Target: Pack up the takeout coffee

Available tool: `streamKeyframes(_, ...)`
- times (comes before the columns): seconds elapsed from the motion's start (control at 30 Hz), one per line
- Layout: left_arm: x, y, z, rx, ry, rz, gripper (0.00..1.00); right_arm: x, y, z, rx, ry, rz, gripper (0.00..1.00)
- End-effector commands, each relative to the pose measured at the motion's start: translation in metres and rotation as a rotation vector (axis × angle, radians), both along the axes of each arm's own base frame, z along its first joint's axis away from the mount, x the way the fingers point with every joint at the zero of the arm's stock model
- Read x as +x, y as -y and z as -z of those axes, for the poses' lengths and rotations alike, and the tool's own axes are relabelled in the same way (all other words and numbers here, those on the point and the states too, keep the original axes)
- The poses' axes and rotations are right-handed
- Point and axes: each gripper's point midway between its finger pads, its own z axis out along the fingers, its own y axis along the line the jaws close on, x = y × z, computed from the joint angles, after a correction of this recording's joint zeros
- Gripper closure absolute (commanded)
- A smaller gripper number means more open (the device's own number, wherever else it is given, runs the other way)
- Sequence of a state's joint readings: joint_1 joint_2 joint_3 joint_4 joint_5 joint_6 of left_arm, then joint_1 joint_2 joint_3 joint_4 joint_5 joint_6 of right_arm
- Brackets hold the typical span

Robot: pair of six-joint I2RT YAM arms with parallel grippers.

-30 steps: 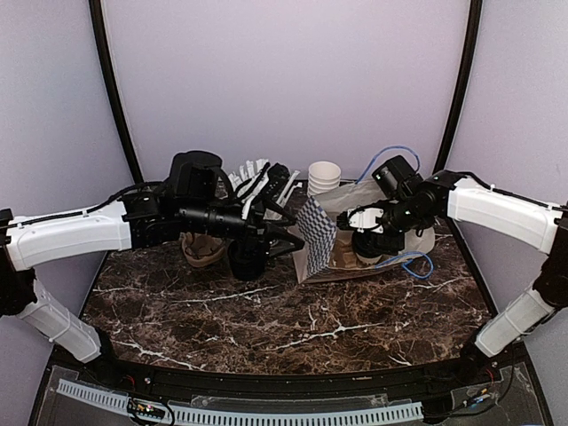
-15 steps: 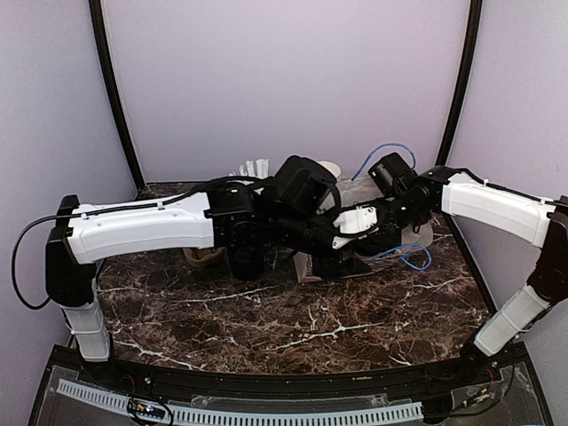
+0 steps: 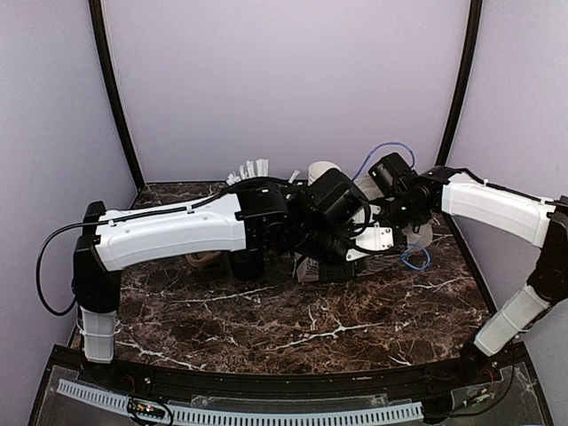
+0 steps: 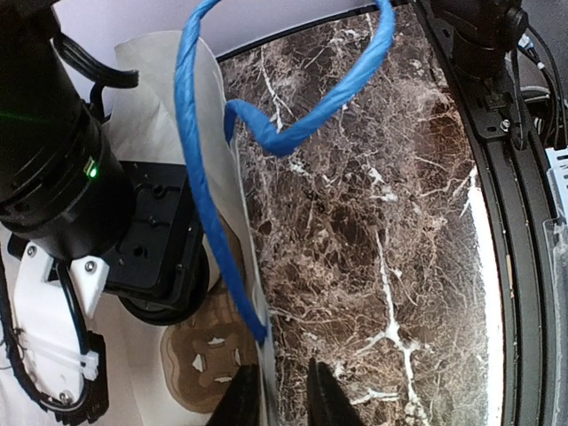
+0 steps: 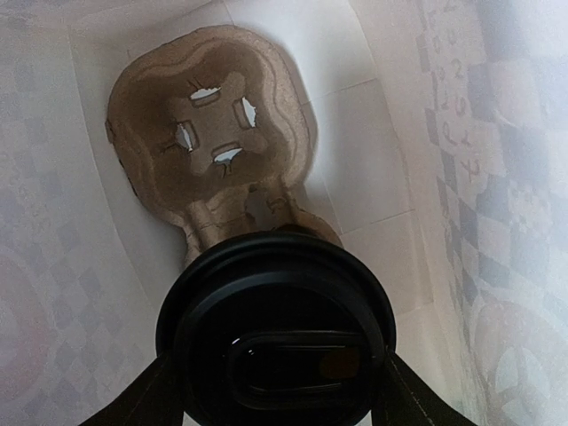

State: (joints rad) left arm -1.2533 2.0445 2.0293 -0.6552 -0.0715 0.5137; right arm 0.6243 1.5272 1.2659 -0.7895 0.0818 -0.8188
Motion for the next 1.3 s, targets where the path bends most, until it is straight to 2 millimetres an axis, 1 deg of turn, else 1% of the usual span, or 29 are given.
streamKeyframes(0.0,0.004,-0.007,-0.006,0.030,0.031,-0.017,0.86,-0.020,0.007,0.027,-0.016,-0.136,0.020,0.44)
streamKeyframes(0.1,0.004,-0.005,-0.013,0.010,0.034,-0.012,0.99,-0.020,0.006,0.027,-0.013,-0.136,0.021,0.44)
streamKeyframes(0.13,0.003,-0.004,-0.018,-0.005,0.029,-0.008,1.00,-0.021,0.006,0.026,-0.009,-0.135,0.021,0.44)
streamKeyframes(0.27,0.000,0.000,-0.040,-0.081,0.009,0.005,1.00,-0.023,0.007,0.022,-0.001,-0.126,0.017,0.44)
streamKeyframes(0.37,0.000,-0.002,-0.058,-0.135,-0.016,0.007,1.00,-0.026,0.009,0.018,-0.002,-0.114,0.010,0.44)
streamKeyframes(0.43,-0.003,-0.004,-0.065,-0.164,-0.054,0.026,1.00,-0.028,0.011,0.017,-0.003,-0.116,0.006,0.44)
streamKeyframes(0.6,0.000,-0.008,-0.074,-0.202,-0.103,0.032,1.00,-0.035,0.012,0.019,-0.010,-0.151,-0.002,0.44)
streamKeyframes(0.63,-0.003,-0.008,-0.079,-0.214,-0.117,0.045,1.00,-0.036,0.013,0.019,-0.012,-0.159,0.000,0.44)
streamKeyframes(0.67,-0.002,-0.009,-0.081,-0.222,-0.132,0.041,1.00,-0.037,0.014,0.018,-0.020,-0.168,0.001,0.44)
streamKeyframes(0.73,-0.002,-0.014,-0.094,-0.259,-0.158,0.045,1.00,-0.043,0.009,0.016,-0.003,-0.208,-0.007,0.44)
streamKeyframes(0.77,-0.001,-0.016,-0.098,-0.272,-0.173,0.047,1.00,-0.044,0.009,0.014,-0.001,-0.221,-0.007,0.44)
streamKeyframes(0.8,-0.001,-0.019,-0.107,-0.294,-0.180,0.044,1.00,-0.045,0.008,0.012,0.003,-0.231,-0.008,0.44)
streamKeyframes(0.93,0.006,-0.027,-0.121,-0.343,-0.202,0.033,1.00,-0.049,0.005,0.008,0.024,-0.243,-0.022,0.44)
streamKeyframes(0.97,0.009,-0.029,-0.119,-0.345,-0.214,0.031,1.00,-0.051,0.004,0.010,0.027,-0.246,-0.030,0.44)
streamKeyframes(1.0,0.009,-0.030,-0.125,-0.368,-0.226,0.035,1.00,-0.053,0.004,0.012,0.029,-0.248,-0.037,0.44)
streamKeyframes(1.03,0.012,-0.032,-0.122,-0.368,-0.234,0.027,1.00,-0.054,0.004,0.015,0.030,-0.250,-0.043,0.44)
streamKeyframes(1.07,0.013,-0.032,-0.124,-0.379,-0.238,0.025,1.00,-0.056,0.005,0.019,0.030,-0.250,-0.051,0.44)
streamKeyframes(1.2,0.022,-0.034,-0.115,-0.376,-0.250,0.008,1.00,-0.063,0.010,0.046,0.017,-0.258,-0.070,0.44)
streamKeyframes(1.27,0.025,-0.035,-0.115,-0.381,-0.255,0.005,1.00,-0.064,0.011,0.056,0.006,-0.260,-0.078,0.44)
